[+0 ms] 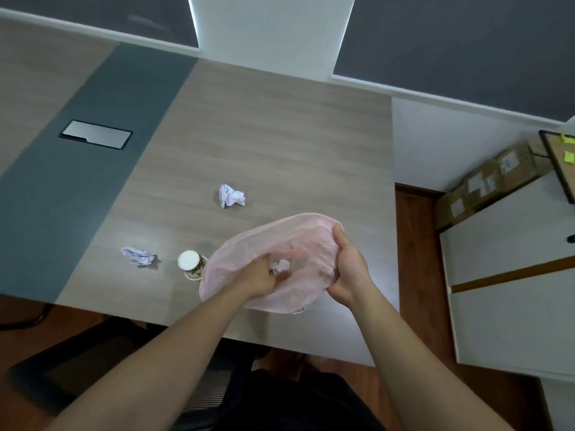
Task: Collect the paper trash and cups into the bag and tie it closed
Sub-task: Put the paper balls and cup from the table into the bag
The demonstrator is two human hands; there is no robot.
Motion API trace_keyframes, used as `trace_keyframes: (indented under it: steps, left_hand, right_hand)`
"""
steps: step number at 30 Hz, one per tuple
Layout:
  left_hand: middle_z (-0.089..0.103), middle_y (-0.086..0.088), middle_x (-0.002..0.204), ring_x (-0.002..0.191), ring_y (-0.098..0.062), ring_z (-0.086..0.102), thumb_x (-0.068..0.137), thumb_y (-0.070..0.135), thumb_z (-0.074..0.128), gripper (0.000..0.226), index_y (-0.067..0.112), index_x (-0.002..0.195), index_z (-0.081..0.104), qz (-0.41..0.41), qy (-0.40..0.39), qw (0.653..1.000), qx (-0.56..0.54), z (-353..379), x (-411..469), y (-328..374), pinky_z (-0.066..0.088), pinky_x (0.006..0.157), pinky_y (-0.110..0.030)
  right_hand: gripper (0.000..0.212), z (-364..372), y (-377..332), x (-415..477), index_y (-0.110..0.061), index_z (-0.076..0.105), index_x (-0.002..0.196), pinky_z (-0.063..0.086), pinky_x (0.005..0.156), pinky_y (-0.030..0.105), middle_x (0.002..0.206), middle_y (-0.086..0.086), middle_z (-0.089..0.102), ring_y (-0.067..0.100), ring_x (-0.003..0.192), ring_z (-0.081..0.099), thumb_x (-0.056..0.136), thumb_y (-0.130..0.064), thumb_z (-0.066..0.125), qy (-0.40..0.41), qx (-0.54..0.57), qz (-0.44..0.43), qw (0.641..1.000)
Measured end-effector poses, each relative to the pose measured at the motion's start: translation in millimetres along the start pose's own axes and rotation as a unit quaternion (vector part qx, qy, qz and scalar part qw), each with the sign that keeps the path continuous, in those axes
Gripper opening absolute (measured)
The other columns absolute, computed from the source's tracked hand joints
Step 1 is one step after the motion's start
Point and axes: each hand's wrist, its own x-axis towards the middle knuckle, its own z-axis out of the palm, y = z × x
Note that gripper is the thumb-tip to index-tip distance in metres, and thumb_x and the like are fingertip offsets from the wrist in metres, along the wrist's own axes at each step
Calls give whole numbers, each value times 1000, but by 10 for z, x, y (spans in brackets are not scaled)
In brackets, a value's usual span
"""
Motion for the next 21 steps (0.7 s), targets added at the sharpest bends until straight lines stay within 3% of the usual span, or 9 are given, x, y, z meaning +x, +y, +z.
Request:
trace_keyframes:
  steps: [2,4,6,8,11,13,15,19,21]
  left_hand:
    - [71,5,134,127,-25,65,106,60,60,42,29,133,68,17,-46,999,19,-175,-97,-55,48,97,-31]
    - [79,6,112,105,-20,71,109,53,56,31,30,110,77,24,-68,997,14,-362,-166,-169,54,87,-31]
    - [82,-4,96,78,-19,75,108,35,60,25,23,98,80,8,-31,995,-90,-536,-235,-286,62,76,-37]
    - [81,-7,85,64,-18,71,104,22,62,22,18,98,83,-5,84,989,-124,-705,-308,-419,61,66,-35]
    - [74,-14,112,102,-30,70,101,13,66,23,11,120,80,-23,256,966,-41,-864,-368,-680,55,95,-38]
    - [55,-18,143,132,-38,53,101,10,64,44,15,145,67,-53,230,971,22,-895,-378,-868,47,111,-42]
    - [34,-15,163,148,-41,34,104,15,63,58,26,160,53,-89,170,978,83,-867,-406,-1029,45,117,-50]
    - [25,-12,170,152,-40,27,104,13,67,52,24,154,58,-75,134,980,131,-743,-428,-1275,46,116,-52]
    - [33,-12,162,145,-39,34,102,5,66,51,21,149,61,-64,156,973,157,-693,-435,-1358,49,112,-49]
  right_hand:
    - [56,7,84,-2,-11,78,133,62,105,56,126,16,82,37,117,80,105,-58,68,36,-27,-11,999]
    - [48,8,192,16,-15,80,128,68,94,50,121,13,84,34,110,82,104,-55,71,48,-40,-18,998]
    - [29,46,287,4,-28,89,111,70,76,42,116,10,86,30,103,85,105,-50,71,54,-35,-16,998]
    - [30,76,377,2,-39,91,86,68,65,37,109,5,87,26,94,86,107,-47,70,51,-23,-20,998]
    - [21,143,482,-56,-25,85,107,64,55,31,101,3,87,21,82,86,105,-42,74,65,-32,-24,997]
    - [27,154,568,-56,-19,81,115,64,59,31,105,4,87,20,85,86,105,-43,75,68,-48,-25,996]
    - [32,157,656,-54,-17,80,121,65,65,32,110,6,87,22,91,86,105,-44,74,68,-55,-24,996]
    - [39,138,774,-63,-14,80,126,66,76,36,115,8,86,27,102,85,105,-46,74,77,-54,-27,995]
    - [39,126,793,-86,-15,80,125,66,69,33,114,7,86,25,98,85,105,-47,73,80,-56,-27,995]
